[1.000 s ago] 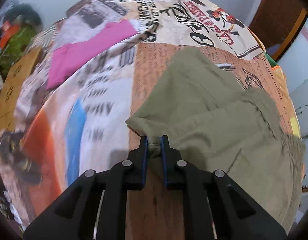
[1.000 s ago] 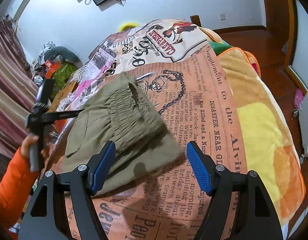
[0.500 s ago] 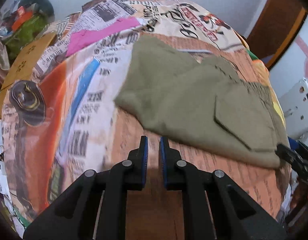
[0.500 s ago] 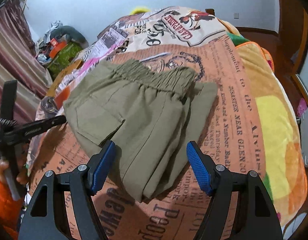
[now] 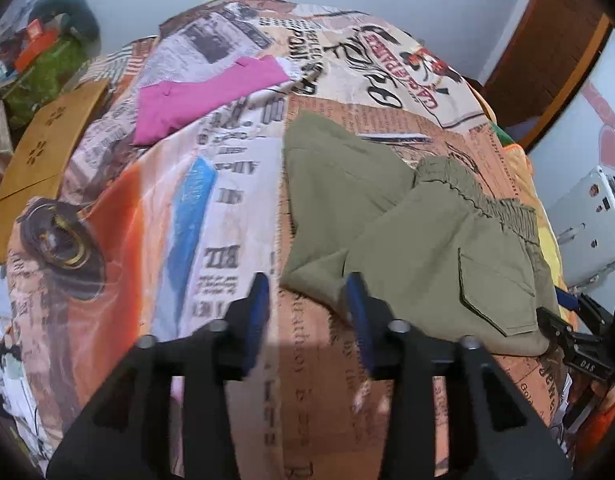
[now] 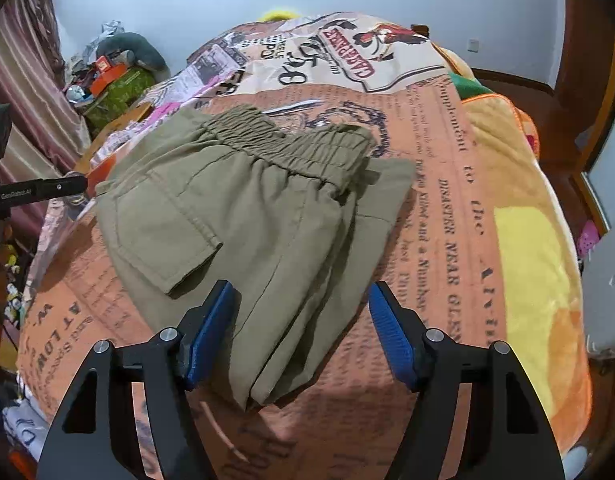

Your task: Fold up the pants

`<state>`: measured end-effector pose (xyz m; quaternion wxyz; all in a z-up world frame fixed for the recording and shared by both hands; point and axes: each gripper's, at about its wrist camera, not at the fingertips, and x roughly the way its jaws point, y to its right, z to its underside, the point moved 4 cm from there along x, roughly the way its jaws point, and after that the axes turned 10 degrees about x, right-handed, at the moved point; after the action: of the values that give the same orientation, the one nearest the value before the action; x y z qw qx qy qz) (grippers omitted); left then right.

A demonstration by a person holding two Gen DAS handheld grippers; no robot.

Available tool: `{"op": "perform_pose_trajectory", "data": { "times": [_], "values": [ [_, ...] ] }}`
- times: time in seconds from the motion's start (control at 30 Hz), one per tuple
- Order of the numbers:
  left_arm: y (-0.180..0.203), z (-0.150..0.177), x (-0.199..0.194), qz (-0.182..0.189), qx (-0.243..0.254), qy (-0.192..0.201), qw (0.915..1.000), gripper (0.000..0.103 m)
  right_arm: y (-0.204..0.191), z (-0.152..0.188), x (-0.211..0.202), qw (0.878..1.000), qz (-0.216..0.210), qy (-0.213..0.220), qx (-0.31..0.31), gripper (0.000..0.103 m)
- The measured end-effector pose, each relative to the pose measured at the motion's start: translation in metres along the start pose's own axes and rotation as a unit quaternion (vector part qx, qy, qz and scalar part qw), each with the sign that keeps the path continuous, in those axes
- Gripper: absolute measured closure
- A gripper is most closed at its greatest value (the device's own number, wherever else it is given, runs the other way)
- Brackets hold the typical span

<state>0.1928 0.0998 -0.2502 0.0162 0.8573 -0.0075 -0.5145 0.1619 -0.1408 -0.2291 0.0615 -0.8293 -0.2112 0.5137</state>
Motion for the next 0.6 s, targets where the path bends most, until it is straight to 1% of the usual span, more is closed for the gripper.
{"op": "perform_pose_trajectory", "data": {
  "times": [0.03, 0.07, 0.13, 0.17, 0.23, 0.3, 0.33, 0.37, 0.43, 0.5, 0.6],
  "values": [
    [0.002, -0.001, 0.004, 0.0, 0.006, -0.002, 1.0, 0.054, 0.002, -0.001, 0.001, 1.0, 0.003, 0.0, 0.0, 0.037],
    [0.006, -0.002, 0.01, -0.003, 0.016, -0.006, 0.9998, 0.053, 0.005, -0.002, 0.002, 1.0, 0.006, 0.0, -0.001, 0.037],
    [0.01, -0.002, 0.025, -0.03, 0.036, -0.022, 0.9987, 0.053, 0.009, -0.004, 0.004, 1.0, 0.01, -0.001, -0.001, 0.037],
    [0.009, 0.0, 0.031, -0.037, 0.043, -0.027, 0.998, 0.052, 0.011, -0.004, 0.004, 1.0, 0.011, -0.001, -0.001, 0.037],
    [0.005, 0.003, 0.037, -0.036, 0.035, -0.03, 0.9983, 0.045, 0.014, -0.006, 0.006, 1.0, 0.01, -0.003, 0.0, 0.037],
    [-0.003, 0.006, 0.034, -0.031, 0.022, -0.025, 0.999, 0.045, 0.015, -0.007, 0.007, 1.0, 0.012, -0.002, -0.003, 0.037],
    [-0.007, 0.006, 0.032, -0.039, 0.017, -0.024, 0.9988, 0.045, 0.015, -0.007, 0.008, 1.0, 0.014, -0.001, -0.006, 0.037],
    [-0.014, 0.007, 0.028, -0.059, 0.013, -0.021, 0.998, 0.045, 0.015, -0.008, 0.008, 1.0, 0.015, -0.001, -0.007, 0.037],
    [-0.019, 0.01, 0.025, -0.045, 0.006, -0.019, 0.9988, 0.045, 0.017, -0.01, 0.01, 1.0, 0.016, 0.0, -0.008, 0.037],
    [-0.022, 0.015, 0.024, -0.054, 0.017, -0.025, 0.9981, 0.044, 0.018, -0.013, 0.012, 1.0, 0.017, 0.0, -0.009, 0.037],
    [-0.019, 0.018, 0.02, -0.085, 0.037, -0.025, 0.9954, 0.045, 0.022, -0.017, 0.015, 1.0, 0.021, 0.003, -0.008, 0.037]
  ]
}}
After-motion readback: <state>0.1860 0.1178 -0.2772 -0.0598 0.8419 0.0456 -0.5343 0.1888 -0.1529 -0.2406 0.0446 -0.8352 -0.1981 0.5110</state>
